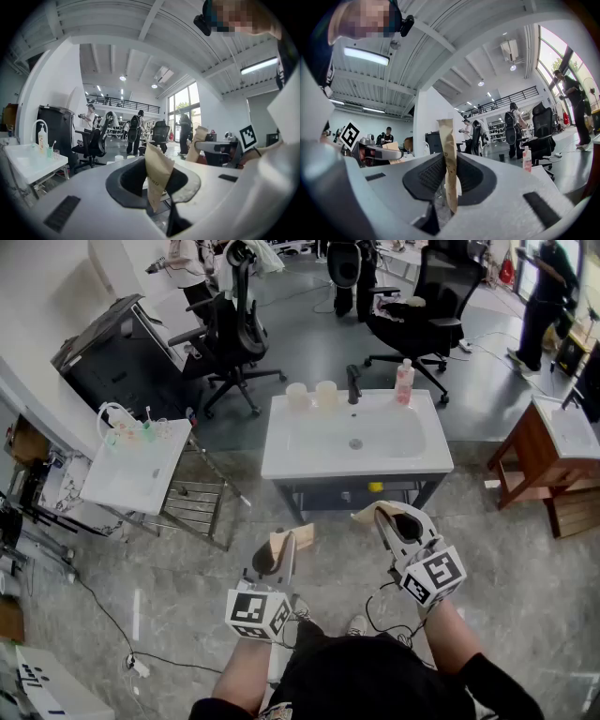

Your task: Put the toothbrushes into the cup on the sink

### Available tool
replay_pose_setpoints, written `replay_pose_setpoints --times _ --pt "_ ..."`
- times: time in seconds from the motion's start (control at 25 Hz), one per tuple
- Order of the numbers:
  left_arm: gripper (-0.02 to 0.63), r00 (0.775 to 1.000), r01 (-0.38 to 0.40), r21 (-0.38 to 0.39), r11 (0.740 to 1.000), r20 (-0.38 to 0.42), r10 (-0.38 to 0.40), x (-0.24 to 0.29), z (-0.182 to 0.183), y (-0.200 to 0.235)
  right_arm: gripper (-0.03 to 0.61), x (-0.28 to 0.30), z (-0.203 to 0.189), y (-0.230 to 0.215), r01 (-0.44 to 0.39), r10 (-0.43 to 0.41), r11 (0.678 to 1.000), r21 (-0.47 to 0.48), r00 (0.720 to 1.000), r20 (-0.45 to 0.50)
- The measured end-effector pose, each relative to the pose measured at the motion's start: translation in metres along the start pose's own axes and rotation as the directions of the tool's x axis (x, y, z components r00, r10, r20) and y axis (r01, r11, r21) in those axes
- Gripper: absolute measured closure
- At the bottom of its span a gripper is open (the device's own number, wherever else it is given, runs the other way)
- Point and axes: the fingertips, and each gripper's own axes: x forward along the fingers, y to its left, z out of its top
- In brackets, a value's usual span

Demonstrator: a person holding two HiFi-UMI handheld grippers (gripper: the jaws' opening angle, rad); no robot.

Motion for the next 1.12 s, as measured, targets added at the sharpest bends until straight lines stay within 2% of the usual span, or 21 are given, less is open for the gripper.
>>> replay_pose_setpoints --times 0.64,1.12 --pt "0.546 1.000 0.003 -0.004 1.000 0.002 -0.003 0.000 0.001 0.022 0.503 0.018 -0.002 0.010 0.006 -0.006 1.000 0.002 1.000 0.004" --pt "0.546 1.000 0.017 -0.038 0.999 0.003 -0.017 0.005 0.003 0.073 0.503 0.062 -0.003 0.028 0.027 -0.027 1.000 -0.009 0.999 -0.026"
